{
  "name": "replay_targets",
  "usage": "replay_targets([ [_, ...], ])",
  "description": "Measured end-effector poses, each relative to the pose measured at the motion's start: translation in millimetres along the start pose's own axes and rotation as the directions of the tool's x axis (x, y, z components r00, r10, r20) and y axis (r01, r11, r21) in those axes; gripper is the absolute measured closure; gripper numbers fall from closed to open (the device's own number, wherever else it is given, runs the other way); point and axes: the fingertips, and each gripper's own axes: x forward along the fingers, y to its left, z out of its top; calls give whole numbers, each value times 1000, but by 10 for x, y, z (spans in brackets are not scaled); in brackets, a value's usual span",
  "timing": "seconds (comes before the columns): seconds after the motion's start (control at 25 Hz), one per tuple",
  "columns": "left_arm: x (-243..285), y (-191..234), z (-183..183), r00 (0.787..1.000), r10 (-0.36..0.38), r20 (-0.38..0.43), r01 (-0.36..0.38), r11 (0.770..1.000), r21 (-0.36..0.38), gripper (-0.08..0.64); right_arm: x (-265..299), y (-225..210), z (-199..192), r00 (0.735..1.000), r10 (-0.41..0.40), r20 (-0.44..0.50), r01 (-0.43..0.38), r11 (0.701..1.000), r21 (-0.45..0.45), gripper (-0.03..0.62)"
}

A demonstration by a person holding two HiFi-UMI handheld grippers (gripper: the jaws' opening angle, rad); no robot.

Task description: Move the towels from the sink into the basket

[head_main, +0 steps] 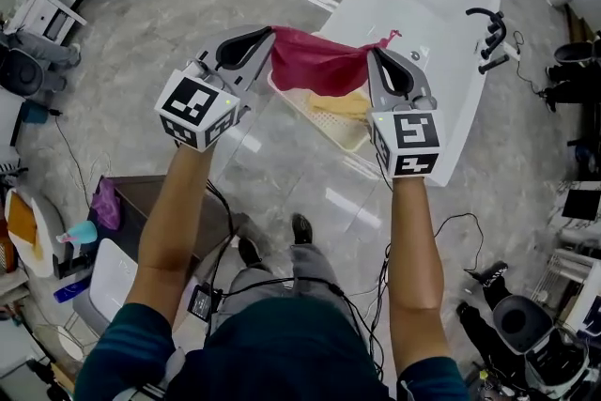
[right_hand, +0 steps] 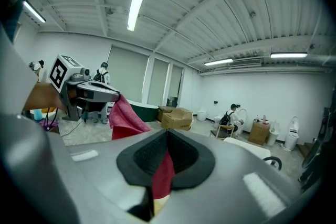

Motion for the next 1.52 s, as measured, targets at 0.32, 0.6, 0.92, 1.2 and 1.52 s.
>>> replay_targets([
  [0.32,342,-229,-395,994,-85,-73,84,996,-25,549,-97,-226,-548,997,-43,-71,46,998,34,575],
  [0.6,642,-390,-876,979,-146,-140,141,989,-47,549,-62,-332,-1127,989,-63,-131,71,995,63,575],
  [0.92,852,-534,-1575,954,-193,-230,178,980,-86,549,75,-301,-1861,977,-51,-207,73,992,100,575],
  [1.2,924,-600,-2055,937,-217,-272,186,973,-136,549,186,-207,-2335,965,-29,-260,60,992,112,575],
  [1.52,1105,-648,-2524,920,-237,-312,190,967,-171,549,308,-225,-2818,950,-18,-312,60,990,126,575],
])
